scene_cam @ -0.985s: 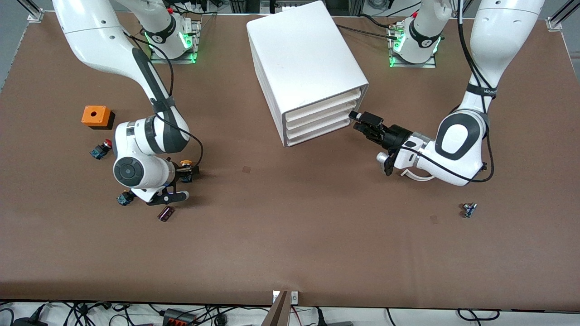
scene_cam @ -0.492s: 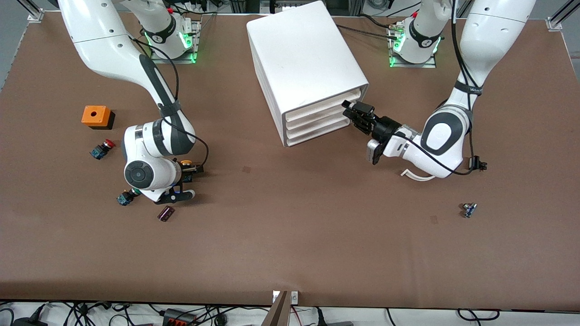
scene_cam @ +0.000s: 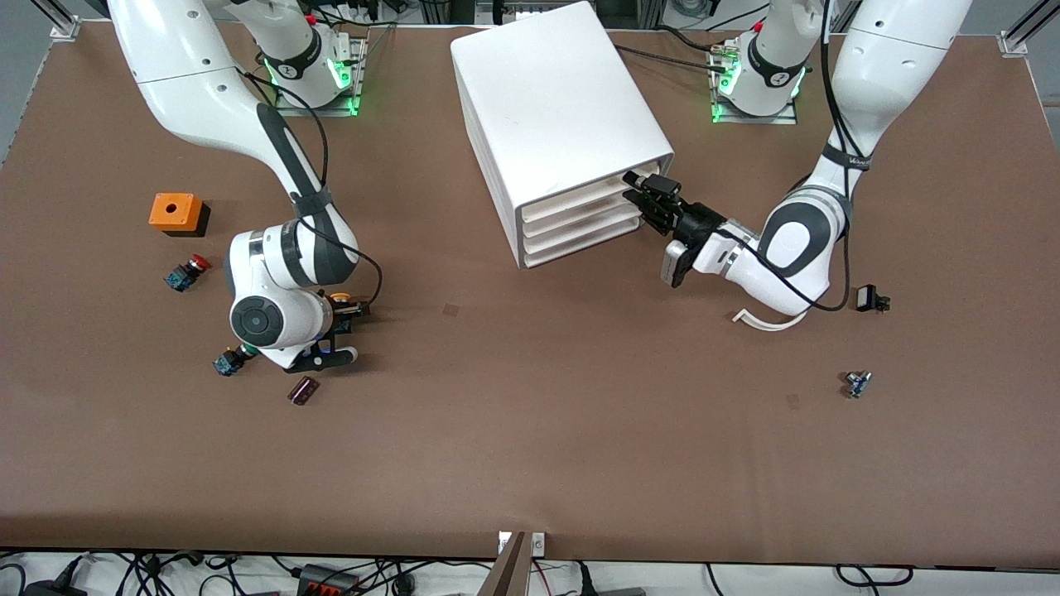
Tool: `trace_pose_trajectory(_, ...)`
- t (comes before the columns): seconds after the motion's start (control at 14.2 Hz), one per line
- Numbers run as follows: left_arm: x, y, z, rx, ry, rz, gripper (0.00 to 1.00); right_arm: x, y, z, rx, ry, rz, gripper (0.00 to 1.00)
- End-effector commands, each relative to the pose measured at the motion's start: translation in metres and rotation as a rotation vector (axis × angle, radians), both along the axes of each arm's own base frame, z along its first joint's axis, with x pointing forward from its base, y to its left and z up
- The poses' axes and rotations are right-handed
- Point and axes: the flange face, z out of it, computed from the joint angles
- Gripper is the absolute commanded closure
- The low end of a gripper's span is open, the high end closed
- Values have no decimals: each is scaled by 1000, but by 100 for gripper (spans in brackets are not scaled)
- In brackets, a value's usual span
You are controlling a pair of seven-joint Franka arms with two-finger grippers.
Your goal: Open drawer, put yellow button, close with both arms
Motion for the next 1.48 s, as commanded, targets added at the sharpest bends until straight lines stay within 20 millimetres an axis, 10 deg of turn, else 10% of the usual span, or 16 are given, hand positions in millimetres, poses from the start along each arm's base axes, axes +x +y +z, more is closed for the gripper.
trace_pose_trajectory(0.0, -8, -6, 1, -42, -12, 5, 72, -2, 0, -2, 7, 5, -21, 37)
trace_pose_trajectory(0.42, 7, -2, 7, -41, -41, 14, 100, 4, 6, 16, 13, -20, -11, 95)
trace_pose_trajectory(0.91, 83, 33, -16, -12, -101, 81, 100, 51, 32, 147, 74, -225, 23, 100)
trace_pose_trajectory(1.41, 113, 61, -19, 18, -144, 128, 94, 49, 141, 280, 172, -451, 168, 100)
